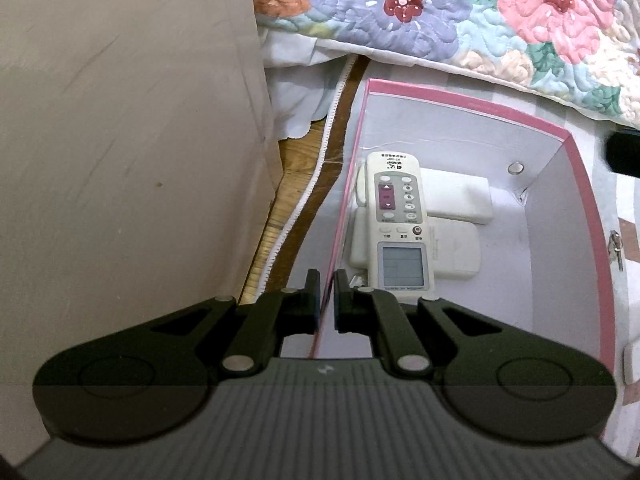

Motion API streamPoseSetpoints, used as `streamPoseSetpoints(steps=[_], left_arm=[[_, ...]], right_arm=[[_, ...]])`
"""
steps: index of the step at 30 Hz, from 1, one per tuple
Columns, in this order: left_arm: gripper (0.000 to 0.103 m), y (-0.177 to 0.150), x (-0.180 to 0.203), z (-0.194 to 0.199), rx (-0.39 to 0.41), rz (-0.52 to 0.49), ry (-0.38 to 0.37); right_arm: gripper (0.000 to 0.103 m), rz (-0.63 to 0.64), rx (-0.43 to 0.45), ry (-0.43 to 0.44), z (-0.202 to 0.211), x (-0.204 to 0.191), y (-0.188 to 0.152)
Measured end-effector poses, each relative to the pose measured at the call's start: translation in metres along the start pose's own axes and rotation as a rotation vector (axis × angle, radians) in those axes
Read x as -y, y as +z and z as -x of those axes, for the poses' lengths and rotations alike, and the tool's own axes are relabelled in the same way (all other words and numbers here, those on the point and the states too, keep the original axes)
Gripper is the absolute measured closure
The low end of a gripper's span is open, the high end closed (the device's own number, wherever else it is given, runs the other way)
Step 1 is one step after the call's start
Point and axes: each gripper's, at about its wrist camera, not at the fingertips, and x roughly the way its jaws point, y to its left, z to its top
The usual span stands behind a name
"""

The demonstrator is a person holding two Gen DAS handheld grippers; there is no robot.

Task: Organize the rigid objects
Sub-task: 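Carry the white remote into the pink box and open the right tool, then return the right tool to the pile and grasp a set of silver keys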

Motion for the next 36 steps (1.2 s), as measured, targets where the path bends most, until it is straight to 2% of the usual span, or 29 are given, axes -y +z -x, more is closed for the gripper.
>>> streamPoseSetpoints(steps=[2, 5, 7, 15, 18, 24, 27, 29, 33, 36], left_arm=[[0.097, 0.000, 0.001, 0.000, 0.001, -0.003, 0.005], [0.097, 0.000, 0.003, 0.000, 0.002, -0.004, 0.016], [0.097, 0.000, 0.003, 0.000, 0.001, -0.006, 0.019], [0.097, -0.002, 0.004, 0.000, 0.002, -0.020, 0.029], [0.097, -0.001, 0.004, 0.001, 0.001, -0.021, 0.027], [0.096, -0.002, 0.003, -0.003, -0.012, -0.018, 0.025], [0.096, -0.002, 0.005, -0.005, -0.017, -0.020, 0.032], [0.096, -0.002, 0.004, -0.004, -0.020, -0.014, 0.031], [0.096, 0.000, 0.003, -0.005, -0.024, -0.007, 0.024], [0.096, 0.000, 0.003, -0.006, -0.024, -0.009, 0.025]], right_arm=[[0.036, 0.043, 0.013, -0.015, 0.012, 0.003, -0.004], [0.036, 0.105, -0.043, 0.064, 0.032, 0.009, -0.010], [0.032, 0.093, -0.051, 0.077, 0.047, 0.014, -0.014], [0.029, -0.029, -0.095, -0.037, 0.080, 0.061, -0.046], [0.030, -0.042, -0.138, -0.106, 0.079, 0.076, -0.066], [0.030, -0.164, -0.195, -0.159, 0.074, 0.101, -0.093], [0.030, -0.210, -0.209, -0.184, 0.071, 0.108, -0.096], [0.031, -0.211, -0.241, -0.235, 0.064, 0.109, -0.096], [0.031, -0.224, -0.300, -0.295, 0.037, 0.123, -0.095], [0.033, -0.280, -0.333, -0.326, 0.013, 0.144, -0.089]])
